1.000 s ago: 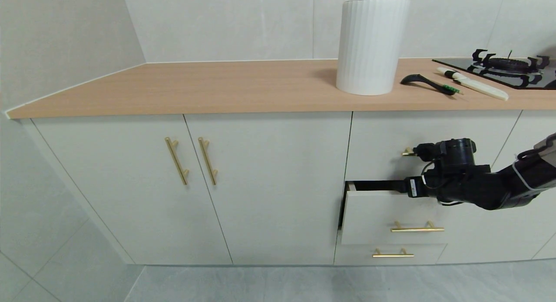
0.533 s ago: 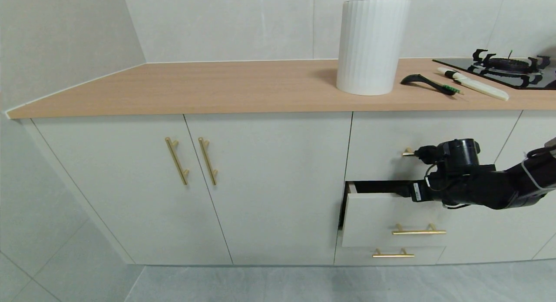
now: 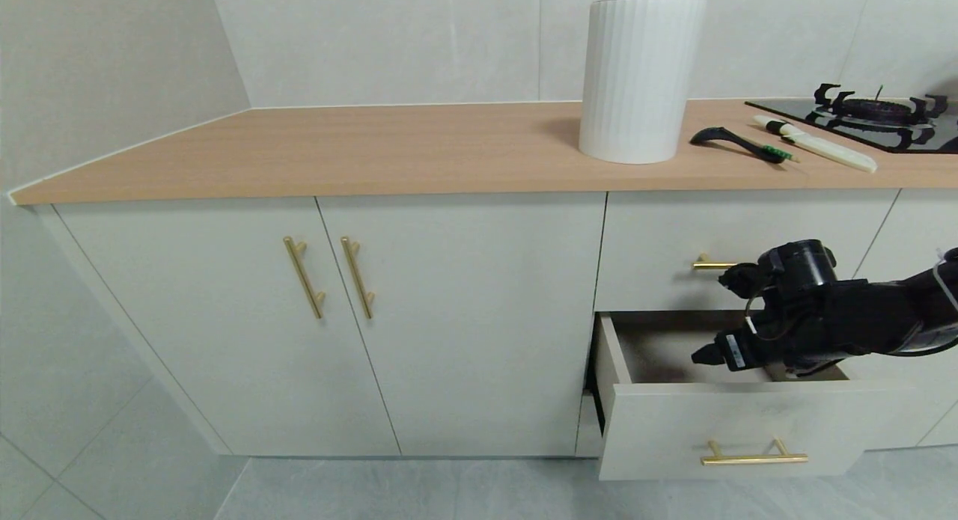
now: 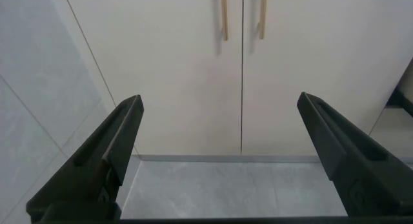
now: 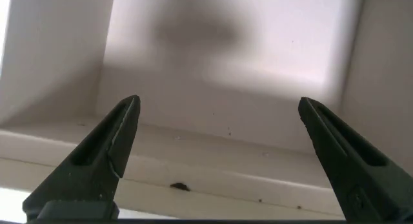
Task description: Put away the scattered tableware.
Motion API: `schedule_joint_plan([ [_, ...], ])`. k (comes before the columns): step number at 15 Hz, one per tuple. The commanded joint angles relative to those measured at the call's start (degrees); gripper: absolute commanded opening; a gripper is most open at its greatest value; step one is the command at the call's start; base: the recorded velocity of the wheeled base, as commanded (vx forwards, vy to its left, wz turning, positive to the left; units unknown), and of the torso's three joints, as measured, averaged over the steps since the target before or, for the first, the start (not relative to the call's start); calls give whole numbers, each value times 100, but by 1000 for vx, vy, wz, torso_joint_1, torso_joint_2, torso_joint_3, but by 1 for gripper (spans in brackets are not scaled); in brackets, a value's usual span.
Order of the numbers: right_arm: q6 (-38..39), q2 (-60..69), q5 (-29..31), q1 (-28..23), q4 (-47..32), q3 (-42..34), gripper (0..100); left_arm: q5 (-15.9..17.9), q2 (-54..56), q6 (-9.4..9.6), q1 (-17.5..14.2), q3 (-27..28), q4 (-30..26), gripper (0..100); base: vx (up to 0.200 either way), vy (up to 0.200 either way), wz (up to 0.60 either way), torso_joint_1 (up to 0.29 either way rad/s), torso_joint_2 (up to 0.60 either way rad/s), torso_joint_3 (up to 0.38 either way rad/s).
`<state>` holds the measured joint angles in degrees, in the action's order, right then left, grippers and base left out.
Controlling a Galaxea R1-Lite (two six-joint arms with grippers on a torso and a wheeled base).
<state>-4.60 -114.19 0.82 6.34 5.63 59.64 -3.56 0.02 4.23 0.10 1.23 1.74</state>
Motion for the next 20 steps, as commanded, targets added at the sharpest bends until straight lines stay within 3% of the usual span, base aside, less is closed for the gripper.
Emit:
schedule_joint_plan([
  [1,11,301,-3,113,-185,-57,100,-4,-2,-1,-1,0,1,100,0,0,0,0,0,0],
  [7,11,749,120,307,-212,-1059,100,-4,-2,-1,-1,0,1,100,0,0,0,0,0,0],
  [20,20,2973,129,315,-220,-3635,100,-4,-2,-1,-1,0,1,100,0,0,0,0,0,0],
])
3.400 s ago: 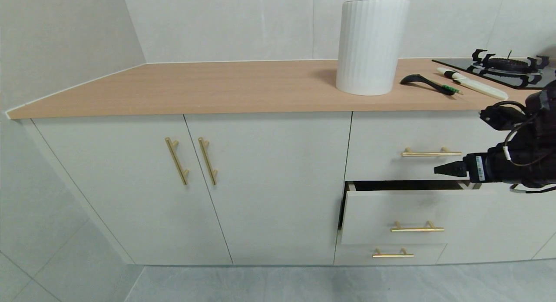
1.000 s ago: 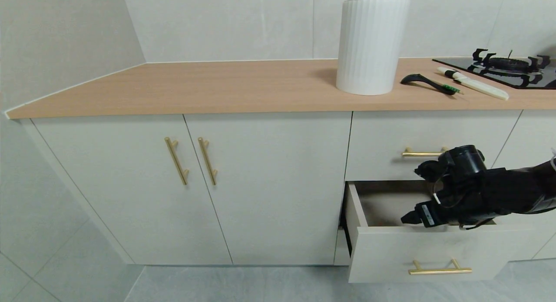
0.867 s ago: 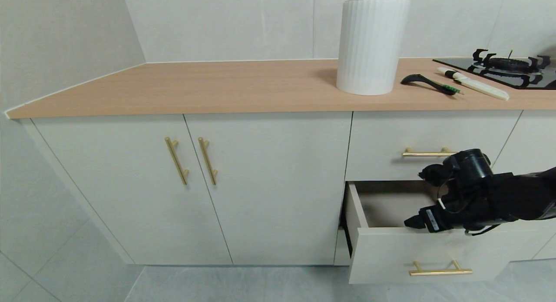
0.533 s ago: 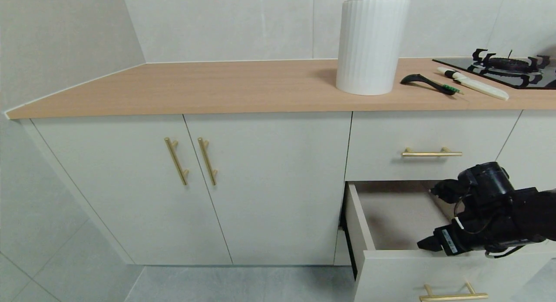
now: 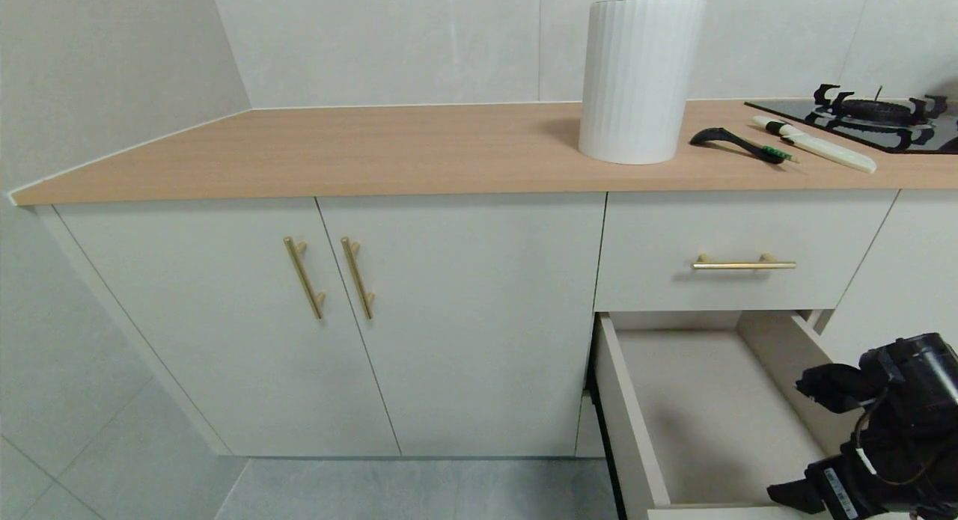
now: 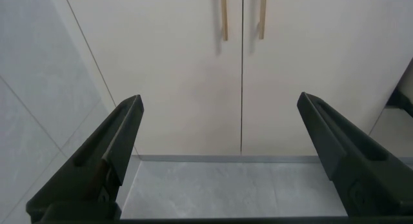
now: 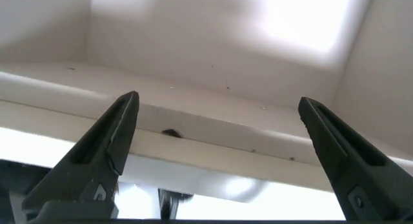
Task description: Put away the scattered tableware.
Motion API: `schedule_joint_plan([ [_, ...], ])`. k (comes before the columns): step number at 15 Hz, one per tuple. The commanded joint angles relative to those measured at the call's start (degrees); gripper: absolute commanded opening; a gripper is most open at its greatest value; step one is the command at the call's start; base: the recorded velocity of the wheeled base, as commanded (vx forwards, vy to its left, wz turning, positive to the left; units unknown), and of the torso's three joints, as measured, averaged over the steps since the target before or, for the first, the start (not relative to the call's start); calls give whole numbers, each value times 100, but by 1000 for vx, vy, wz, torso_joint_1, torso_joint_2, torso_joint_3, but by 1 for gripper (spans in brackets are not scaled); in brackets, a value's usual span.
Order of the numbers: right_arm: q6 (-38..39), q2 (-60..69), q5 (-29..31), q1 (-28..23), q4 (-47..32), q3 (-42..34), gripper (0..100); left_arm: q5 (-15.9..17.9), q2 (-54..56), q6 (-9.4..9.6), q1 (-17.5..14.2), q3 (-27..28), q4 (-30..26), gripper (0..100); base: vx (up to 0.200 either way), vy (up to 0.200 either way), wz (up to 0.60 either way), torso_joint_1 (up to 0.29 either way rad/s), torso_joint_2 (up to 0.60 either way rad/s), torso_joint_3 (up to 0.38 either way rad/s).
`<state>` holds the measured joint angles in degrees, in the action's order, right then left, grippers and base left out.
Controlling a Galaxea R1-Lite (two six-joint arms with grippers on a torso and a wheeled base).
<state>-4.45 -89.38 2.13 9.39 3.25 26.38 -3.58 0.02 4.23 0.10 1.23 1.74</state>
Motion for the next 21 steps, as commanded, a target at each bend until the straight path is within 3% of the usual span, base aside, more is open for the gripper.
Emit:
schedule_joint_plan([
  [1,-3,597,-2,28,26,-441,100,-2,-2,-1,-1,0,1,100,0,0,0,0,0,0],
  [5,6,668,-11,81,44,-124,100,-2,-2,-1,-1,0,1,100,0,0,0,0,0,0],
  [7,155,606,-64,81,61,860,100,-2,-2,-1,-1,0,1,100,0,0,0,0,0,0],
  [8,164,597,-64,81,61,895,100,-2,-2,-1,-1,0,1,100,0,0,0,0,0,0],
  [9,172,439,-46,81,61,1818,100,-2,-2,-1,-1,0,1,100,0,0,0,0,0,0],
  [11,155,439,-64,37,61,2310,100,-2,-2,-1,-1,0,1,100,0,0,0,0,0,0],
  [17,32,17,-248,-113,140,2794,100,-11,-2,-1,-1,-9,10,100,0,0,0,0,0,0],
  [21,23,-18,-266,-253,263,2855,100,-11,-2,-1,-1,-9,10,100,0,0,0,23,-217,-292],
])
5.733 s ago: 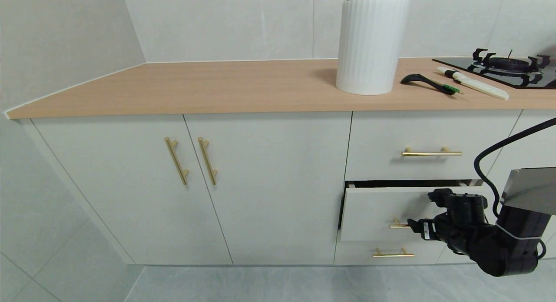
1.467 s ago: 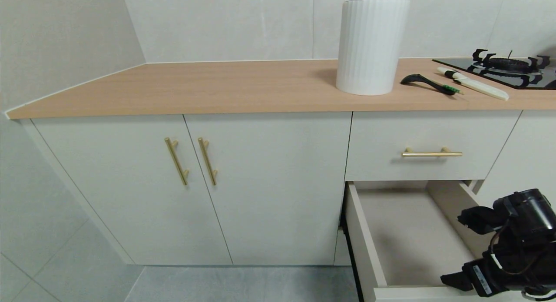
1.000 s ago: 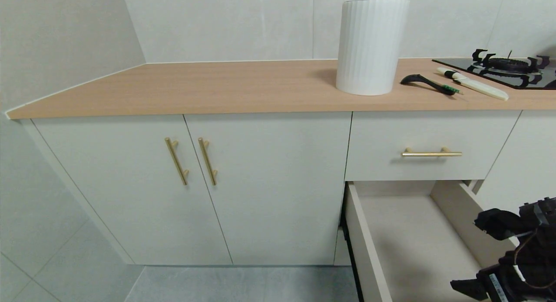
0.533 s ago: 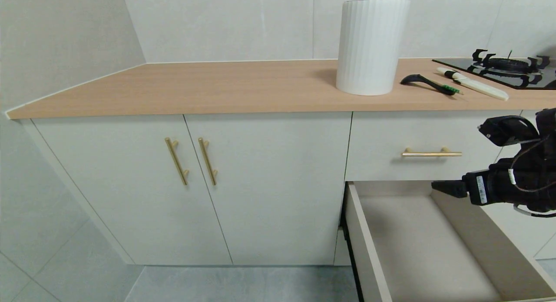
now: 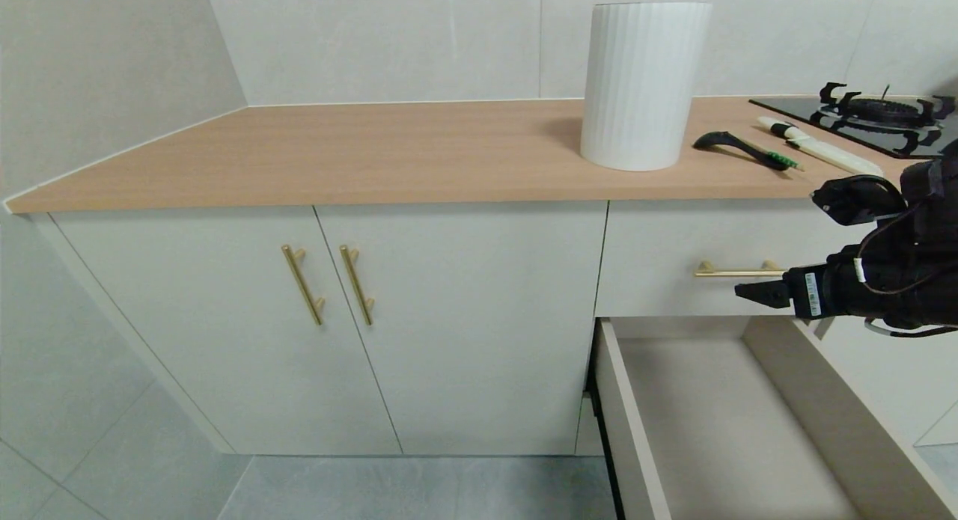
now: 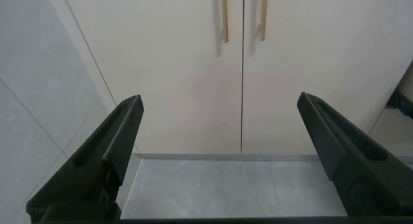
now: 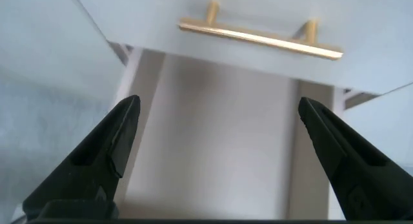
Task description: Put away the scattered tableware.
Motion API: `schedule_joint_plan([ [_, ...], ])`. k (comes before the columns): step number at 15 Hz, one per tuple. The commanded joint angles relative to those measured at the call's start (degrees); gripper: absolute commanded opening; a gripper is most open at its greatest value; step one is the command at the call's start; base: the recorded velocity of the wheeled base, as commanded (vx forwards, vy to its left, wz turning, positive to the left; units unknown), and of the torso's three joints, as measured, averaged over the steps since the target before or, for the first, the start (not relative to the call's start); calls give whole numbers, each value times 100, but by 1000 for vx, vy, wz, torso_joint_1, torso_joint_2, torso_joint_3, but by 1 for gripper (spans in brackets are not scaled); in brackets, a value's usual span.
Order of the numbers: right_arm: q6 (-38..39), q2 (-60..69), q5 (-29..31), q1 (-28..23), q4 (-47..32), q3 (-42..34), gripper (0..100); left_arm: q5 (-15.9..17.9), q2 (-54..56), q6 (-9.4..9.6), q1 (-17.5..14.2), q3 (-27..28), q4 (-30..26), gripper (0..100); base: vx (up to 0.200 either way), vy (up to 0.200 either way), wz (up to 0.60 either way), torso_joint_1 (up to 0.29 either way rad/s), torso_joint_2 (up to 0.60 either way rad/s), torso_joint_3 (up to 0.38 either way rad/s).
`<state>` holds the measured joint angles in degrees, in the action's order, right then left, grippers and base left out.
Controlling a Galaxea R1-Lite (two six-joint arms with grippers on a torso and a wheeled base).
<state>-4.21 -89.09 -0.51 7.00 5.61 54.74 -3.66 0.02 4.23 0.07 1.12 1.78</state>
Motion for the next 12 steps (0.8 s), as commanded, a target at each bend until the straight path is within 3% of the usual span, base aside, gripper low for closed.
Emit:
schedule_joint_plan([
  [1,-1,-47,-2,-14,19,11,100,-3,-2,-1,1,2,7,100,0,0,0,95,-520,-364],
  [9,-151,-109,7,30,28,46,100,-3,-2,-1,1,2,7,100,0,0,0,118,-490,-336],
  [12,-151,-372,7,-76,11,837,100,-3,-2,-1,1,2,7,100,0,0,0,165,-486,-310],
])
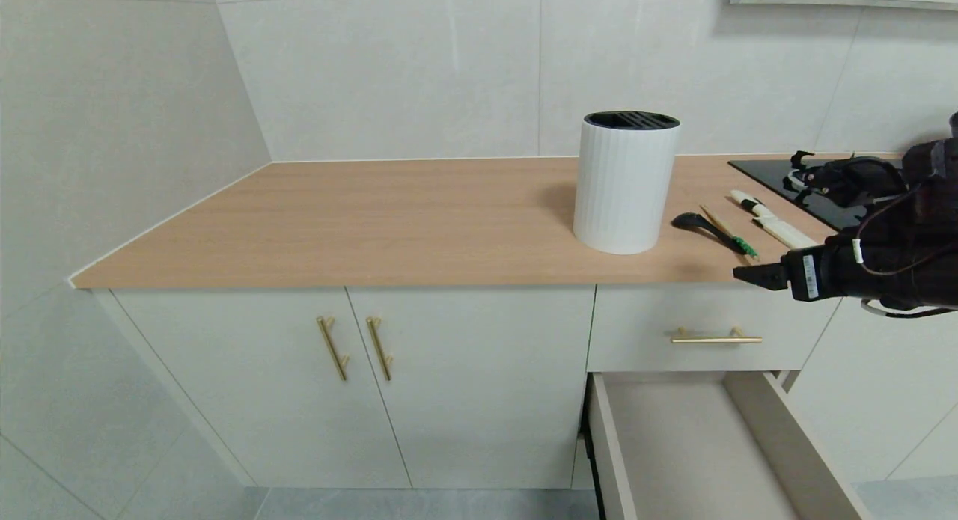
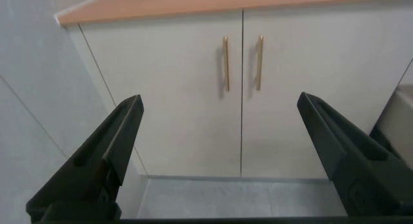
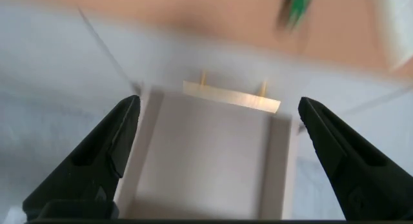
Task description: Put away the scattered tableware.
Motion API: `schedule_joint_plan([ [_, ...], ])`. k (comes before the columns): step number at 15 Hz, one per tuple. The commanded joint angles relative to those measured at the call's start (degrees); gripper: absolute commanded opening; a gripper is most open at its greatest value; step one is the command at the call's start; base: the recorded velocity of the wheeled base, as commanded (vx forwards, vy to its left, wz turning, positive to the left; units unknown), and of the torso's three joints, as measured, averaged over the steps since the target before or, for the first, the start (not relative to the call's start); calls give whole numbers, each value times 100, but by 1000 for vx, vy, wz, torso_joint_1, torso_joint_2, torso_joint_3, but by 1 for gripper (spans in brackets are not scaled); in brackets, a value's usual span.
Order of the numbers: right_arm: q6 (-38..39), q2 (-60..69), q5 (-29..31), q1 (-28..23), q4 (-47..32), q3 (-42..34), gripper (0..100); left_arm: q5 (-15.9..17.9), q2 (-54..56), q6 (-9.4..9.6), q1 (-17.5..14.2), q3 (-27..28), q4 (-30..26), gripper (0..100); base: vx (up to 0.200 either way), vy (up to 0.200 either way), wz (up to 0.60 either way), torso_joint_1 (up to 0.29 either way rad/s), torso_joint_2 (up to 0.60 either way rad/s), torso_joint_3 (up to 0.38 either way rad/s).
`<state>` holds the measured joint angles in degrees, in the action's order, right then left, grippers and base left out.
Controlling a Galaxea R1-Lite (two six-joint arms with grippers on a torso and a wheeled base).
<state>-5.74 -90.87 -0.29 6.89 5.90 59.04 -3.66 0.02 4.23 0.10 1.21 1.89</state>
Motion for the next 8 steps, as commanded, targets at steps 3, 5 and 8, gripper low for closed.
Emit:
schedule_joint_plan([
  [3,-6,-862,100,-364,-80,1382,100,-3,-2,-1,-1,2,-4,100,0,0,0,67,-204,-131],
  [5,29,-1240,223,-513,-687,2015,100,-3,-2,-1,-1,-6,-4,100,0,0,0,11,-30,-21],
  [8,460,-1627,328,-610,-1812,2868,100,-3,-2,-1,-1,2,-4,100,0,0,0,0,0,0],
])
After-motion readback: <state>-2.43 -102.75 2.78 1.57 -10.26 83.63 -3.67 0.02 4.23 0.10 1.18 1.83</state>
